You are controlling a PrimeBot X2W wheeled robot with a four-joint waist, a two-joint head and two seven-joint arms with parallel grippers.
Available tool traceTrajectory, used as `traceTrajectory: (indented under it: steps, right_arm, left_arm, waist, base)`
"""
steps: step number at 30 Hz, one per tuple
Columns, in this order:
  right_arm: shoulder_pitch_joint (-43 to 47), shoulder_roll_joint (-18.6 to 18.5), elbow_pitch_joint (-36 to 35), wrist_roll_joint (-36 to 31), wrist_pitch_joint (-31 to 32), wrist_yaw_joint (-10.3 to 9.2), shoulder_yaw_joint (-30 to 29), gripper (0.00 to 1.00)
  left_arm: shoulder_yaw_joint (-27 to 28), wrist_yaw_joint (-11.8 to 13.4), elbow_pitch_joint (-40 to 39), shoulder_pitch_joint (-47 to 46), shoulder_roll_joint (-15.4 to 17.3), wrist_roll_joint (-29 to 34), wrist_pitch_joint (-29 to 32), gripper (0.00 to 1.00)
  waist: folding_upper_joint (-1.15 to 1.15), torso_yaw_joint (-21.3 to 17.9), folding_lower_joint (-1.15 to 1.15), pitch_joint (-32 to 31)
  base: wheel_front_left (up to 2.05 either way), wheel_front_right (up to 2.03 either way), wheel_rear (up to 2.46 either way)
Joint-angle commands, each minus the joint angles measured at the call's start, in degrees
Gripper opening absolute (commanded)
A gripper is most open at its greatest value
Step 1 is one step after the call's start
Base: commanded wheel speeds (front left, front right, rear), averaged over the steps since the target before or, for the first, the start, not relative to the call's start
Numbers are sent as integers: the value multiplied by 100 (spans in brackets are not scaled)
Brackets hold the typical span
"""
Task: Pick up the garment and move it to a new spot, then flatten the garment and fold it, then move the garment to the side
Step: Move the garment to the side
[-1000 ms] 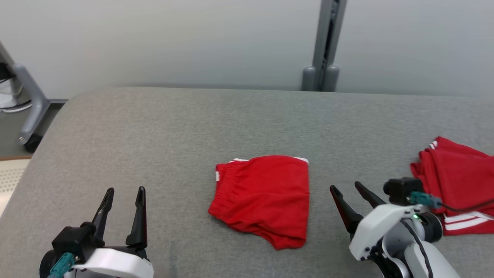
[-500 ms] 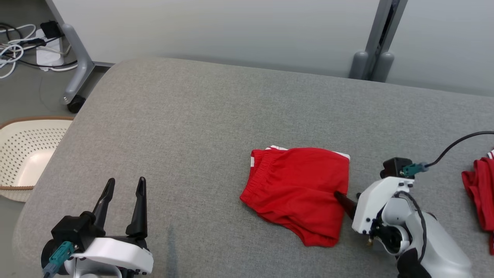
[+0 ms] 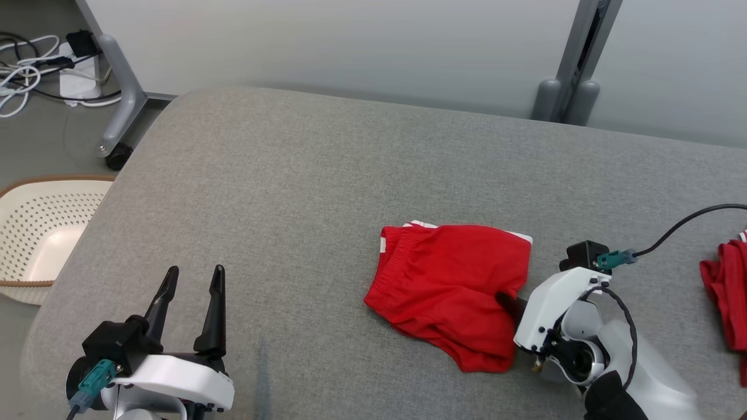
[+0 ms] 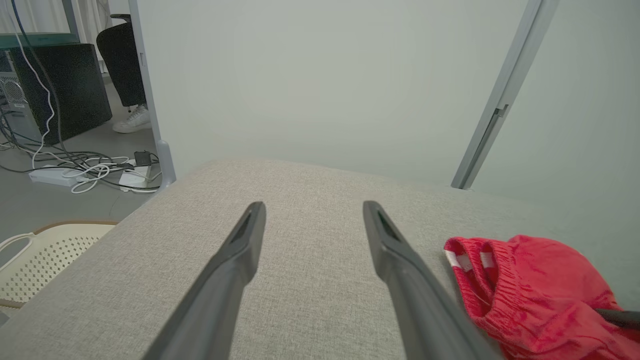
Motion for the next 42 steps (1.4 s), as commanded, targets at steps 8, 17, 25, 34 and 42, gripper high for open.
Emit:
traceTrajectory:
  steps: [8, 17, 25, 34, 42]
  right_arm:
    - [-134, -28, -55, 65, -532, 0, 376, 0]
    - [-102, -471, -452, 3, -469, 0, 881, 0]
    - [-281, -803, -768, -19, -343, 0, 1108, 0]
    - [-910, -1271, -959, -177, -278, 0, 1313, 0]
    - [-1582, -2074, -890, -366, -148, 0, 1353, 0]
  left_arm:
    - [-62, -11, -80, 13, -9, 104, -27, 100]
    - [-211, -48, -183, 32, -44, 112, 23, 100]
    - [-354, -75, -275, -103, -58, 178, 73, 100]
    - [-409, -136, -468, -322, 145, 267, 267, 100]
    - [-382, -164, -684, -455, 348, 292, 407, 100]
  waist:
    - [0, -443, 0, -246]
    - [0, -1415, 0, -354]
    - [0, -2205, 0, -171]
    - [0, -2502, 0, 264]
    - [0, -2499, 0, 730]
  base:
    - [0, 0, 0]
    - [0, 0, 0]
    - [0, 0, 0]
    - [0, 0, 0]
    - [0, 0, 0]
